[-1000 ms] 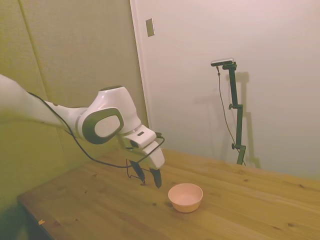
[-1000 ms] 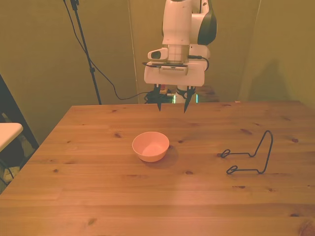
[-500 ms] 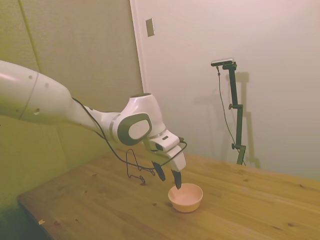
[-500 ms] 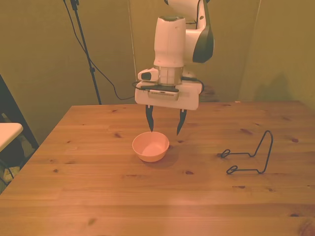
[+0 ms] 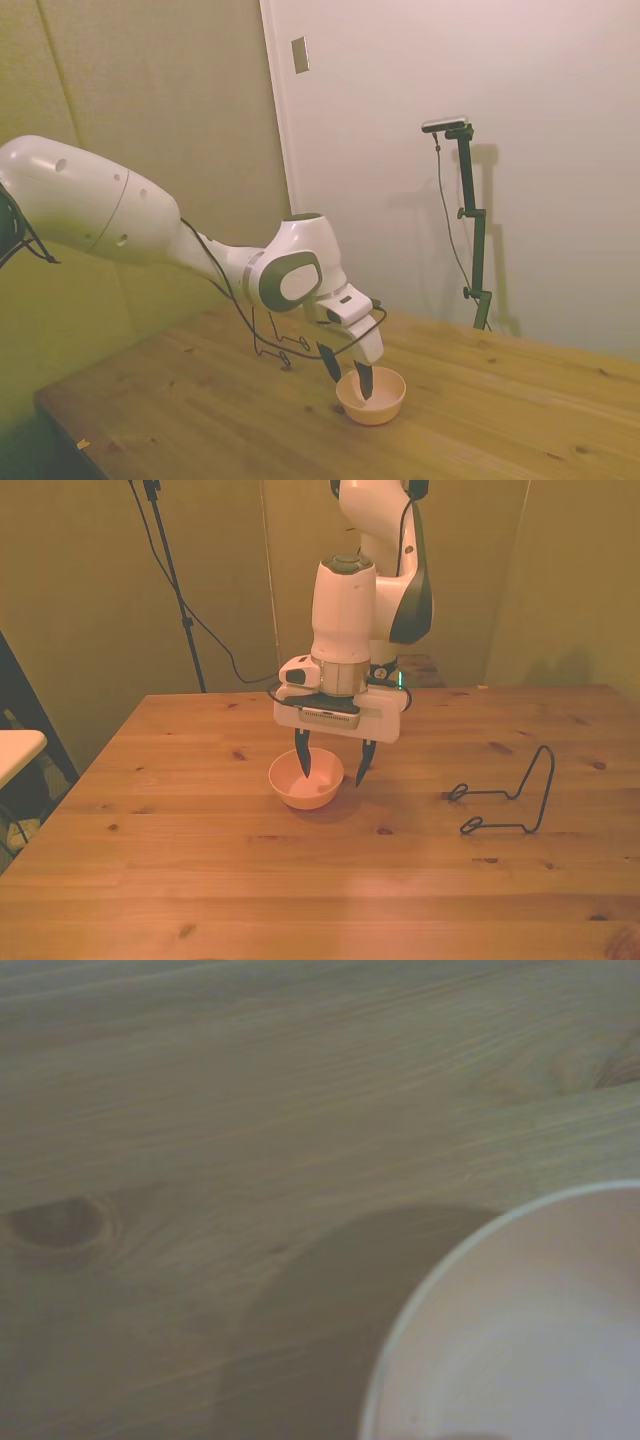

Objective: Load the bowl

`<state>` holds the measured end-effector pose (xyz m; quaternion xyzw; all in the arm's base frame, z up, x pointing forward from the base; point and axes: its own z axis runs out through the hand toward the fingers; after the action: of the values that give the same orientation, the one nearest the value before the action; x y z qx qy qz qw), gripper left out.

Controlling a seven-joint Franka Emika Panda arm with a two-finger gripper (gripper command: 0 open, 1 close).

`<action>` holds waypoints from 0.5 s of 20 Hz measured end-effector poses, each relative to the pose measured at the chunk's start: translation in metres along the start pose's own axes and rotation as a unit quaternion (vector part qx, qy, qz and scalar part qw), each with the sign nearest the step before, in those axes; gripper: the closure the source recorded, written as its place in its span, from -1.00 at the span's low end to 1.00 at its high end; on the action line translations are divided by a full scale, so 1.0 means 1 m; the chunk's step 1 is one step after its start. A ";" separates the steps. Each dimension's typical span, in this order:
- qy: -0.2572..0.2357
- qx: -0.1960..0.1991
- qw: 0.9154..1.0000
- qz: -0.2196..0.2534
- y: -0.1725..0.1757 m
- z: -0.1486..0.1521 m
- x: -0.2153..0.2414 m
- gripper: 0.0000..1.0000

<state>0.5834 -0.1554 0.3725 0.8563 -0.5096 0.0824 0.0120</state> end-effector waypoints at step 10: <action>-0.009 -0.004 1.000 -0.001 -0.004 0.012 -0.005 1.00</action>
<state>0.5864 -0.1500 0.3603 0.8577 -0.5090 0.0721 0.0109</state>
